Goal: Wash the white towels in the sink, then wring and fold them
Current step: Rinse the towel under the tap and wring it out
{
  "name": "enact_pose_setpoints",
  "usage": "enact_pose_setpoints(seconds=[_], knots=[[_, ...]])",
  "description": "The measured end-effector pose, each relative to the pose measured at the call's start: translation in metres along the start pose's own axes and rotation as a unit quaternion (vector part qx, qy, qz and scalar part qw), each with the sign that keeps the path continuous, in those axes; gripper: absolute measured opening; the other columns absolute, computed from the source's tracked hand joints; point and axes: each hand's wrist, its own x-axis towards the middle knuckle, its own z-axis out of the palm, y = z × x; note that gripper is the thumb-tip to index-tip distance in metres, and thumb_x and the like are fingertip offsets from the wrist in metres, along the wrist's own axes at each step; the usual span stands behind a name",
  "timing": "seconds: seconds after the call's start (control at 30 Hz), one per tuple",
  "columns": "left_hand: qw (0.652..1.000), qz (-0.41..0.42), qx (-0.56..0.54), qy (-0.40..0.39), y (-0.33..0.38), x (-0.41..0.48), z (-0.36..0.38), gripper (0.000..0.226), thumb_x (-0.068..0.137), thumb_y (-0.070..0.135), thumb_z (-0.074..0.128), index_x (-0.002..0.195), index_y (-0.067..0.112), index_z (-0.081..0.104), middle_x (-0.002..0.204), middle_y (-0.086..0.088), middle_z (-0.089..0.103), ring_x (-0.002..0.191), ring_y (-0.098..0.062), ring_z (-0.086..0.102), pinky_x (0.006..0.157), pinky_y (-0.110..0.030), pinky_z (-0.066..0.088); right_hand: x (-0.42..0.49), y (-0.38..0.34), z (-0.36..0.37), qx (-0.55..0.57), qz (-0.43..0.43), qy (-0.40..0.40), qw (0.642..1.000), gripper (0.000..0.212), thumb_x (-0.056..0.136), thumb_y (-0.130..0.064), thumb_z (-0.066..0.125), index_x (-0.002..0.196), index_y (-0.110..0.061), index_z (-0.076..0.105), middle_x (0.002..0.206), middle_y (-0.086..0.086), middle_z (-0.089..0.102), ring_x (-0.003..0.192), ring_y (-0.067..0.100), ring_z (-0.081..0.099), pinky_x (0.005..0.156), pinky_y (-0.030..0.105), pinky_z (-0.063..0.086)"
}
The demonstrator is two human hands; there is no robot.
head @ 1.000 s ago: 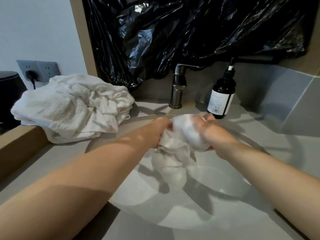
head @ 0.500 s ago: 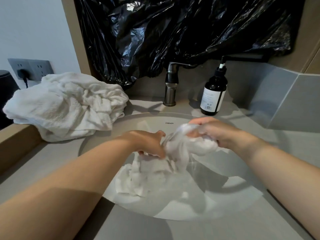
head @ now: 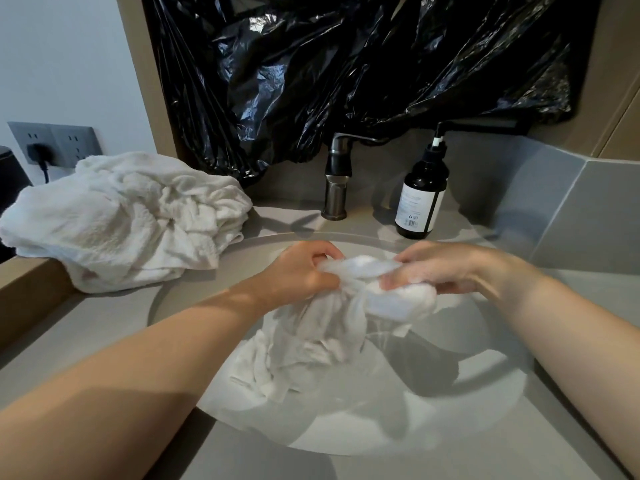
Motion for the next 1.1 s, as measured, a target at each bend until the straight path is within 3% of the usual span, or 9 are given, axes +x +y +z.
enact_pose_setpoints(seconds=[0.07, 0.17, 0.33, 0.53, 0.7, 0.83, 0.9, 0.97, 1.1], knots=[[0.999, 0.007, 0.012, 0.029, 0.003, -0.001, -0.003, 0.029, 0.076, 0.011, 0.071, 0.102, 0.024, 0.070, 0.099, 0.004, 0.068, 0.090, -0.016, 0.063, 0.070, -0.020, 0.049, -0.004, 0.002, -0.001, -0.059, 0.039, -0.037, 0.997, 0.039, 0.063, -0.029, 0.076, 0.091, -0.006, 0.061, 0.069, 0.009, 0.053, 0.051, 0.018, 0.045, 0.045, 0.022, 0.036], [0.998, -0.024, 0.050, -0.035, -0.002, -0.002, -0.010, 0.036, 0.077, 0.011, 0.072, 0.108, 0.029, 0.069, 0.107, 0.012, 0.062, 0.096, -0.008, 0.060, 0.077, -0.021, 0.051, -0.001, 0.010, -0.003, -0.088, 0.020, 0.004, 0.996, 0.024, 0.066, -0.023, 0.080, 0.081, -0.018, 0.062, 0.075, 0.005, 0.057, 0.060, 0.016, 0.048, 0.051, 0.023, 0.039], [0.992, -0.036, 0.090, -0.082, 0.003, -0.002, -0.010, 0.019, 0.078, 0.016, 0.071, 0.094, 0.025, 0.068, 0.098, 0.004, 0.067, 0.095, -0.018, 0.065, 0.079, -0.030, 0.054, 0.004, 0.006, 0.007, 0.228, -0.041, 0.017, 0.973, 0.012, 0.088, 0.007, 0.052, 0.085, -0.002, 0.060, 0.076, 0.012, 0.067, 0.067, 0.022, 0.065, 0.062, 0.030, 0.056], [0.979, -0.027, -0.013, -0.204, 0.001, -0.008, 0.002, 0.094, 0.076, 0.021, 0.083, 0.147, 0.032, 0.024, 0.140, 0.011, 0.045, 0.126, -0.008, 0.048, 0.106, -0.029, 0.044, 0.010, -0.009, 0.020, 0.390, -0.093, 0.102, 0.911, 0.009, 0.089, -0.005, 0.056, 0.098, -0.006, 0.058, 0.094, 0.014, 0.064, 0.083, 0.023, 0.064, 0.076, 0.034, 0.056], [0.989, -0.069, 0.031, -0.124, 0.002, -0.004, 0.004, 0.037, 0.080, 0.017, 0.073, 0.114, 0.024, 0.062, 0.110, 0.002, 0.067, 0.098, -0.017, 0.065, 0.085, -0.033, 0.057, 0.011, -0.013, 0.020, 0.285, -0.047, 0.053, 0.956, 0.013, 0.093, -0.013, 0.055, 0.100, -0.007, 0.066, 0.095, 0.012, 0.072, 0.086, 0.022, 0.069, 0.079, 0.034, 0.056], [0.995, -0.084, 0.024, -0.055, -0.013, 0.000, -0.015, 0.029, 0.074, 0.021, 0.070, 0.101, 0.013, 0.067, 0.084, -0.001, 0.062, 0.074, -0.016, 0.058, 0.060, -0.025, 0.043, 0.018, -0.016, 0.019, 0.142, -0.022, 0.128, 0.981, 0.026, 0.089, -0.009, 0.061, 0.115, -0.007, 0.059, 0.107, 0.004, 0.060, 0.105, 0.018, 0.058, 0.090, 0.027, 0.043], [0.997, -0.078, -0.001, -0.012, -0.019, 0.000, -0.024, 0.038, 0.063, 0.027, 0.065, 0.098, 0.012, 0.070, 0.077, 0.000, 0.063, 0.068, -0.015, 0.058, 0.058, -0.024, 0.042, 0.019, -0.026, 0.014, 0.185, -0.076, 0.152, 0.968, 0.029, 0.084, -0.006, 0.061, 0.112, 0.000, 0.057, 0.098, 0.007, 0.051, 0.103, 0.023, 0.053, 0.088, 0.027, 0.041], [0.996, -0.080, -0.019, 0.030, -0.023, 0.001, -0.028, 0.043, 0.057, 0.026, 0.061, 0.096, 0.011, 0.071, 0.074, 0.002, 0.063, 0.065, -0.013, 0.057, 0.054, -0.021, 0.042, 0.019, -0.043, 0.007, 0.307, -0.140, 0.123, 0.933, 0.006, 0.085, -0.005, 0.050, 0.090, -0.006, 0.053, 0.089, 0.005, 0.051, 0.092, 0.021, 0.054, 0.079, 0.028, 0.041], [0.996, -0.055, -0.048, 0.055, -0.023, 0.003, -0.024, 0.037, 0.054, 0.022, 0.060, 0.087, 0.009, 0.070, 0.077, 0.002, 0.062, 0.066, -0.011, 0.057, 0.054, -0.018, 0.042, 0.019, -0.080, -0.011, 0.511, -0.214, 0.115, 0.824, 0.017, 0.081, 0.006, 0.034, 0.093, 0.001, 0.045, 0.100, 0.016, 0.055, 0.095, 0.027, 0.057, 0.097, 0.045, 0.042]])
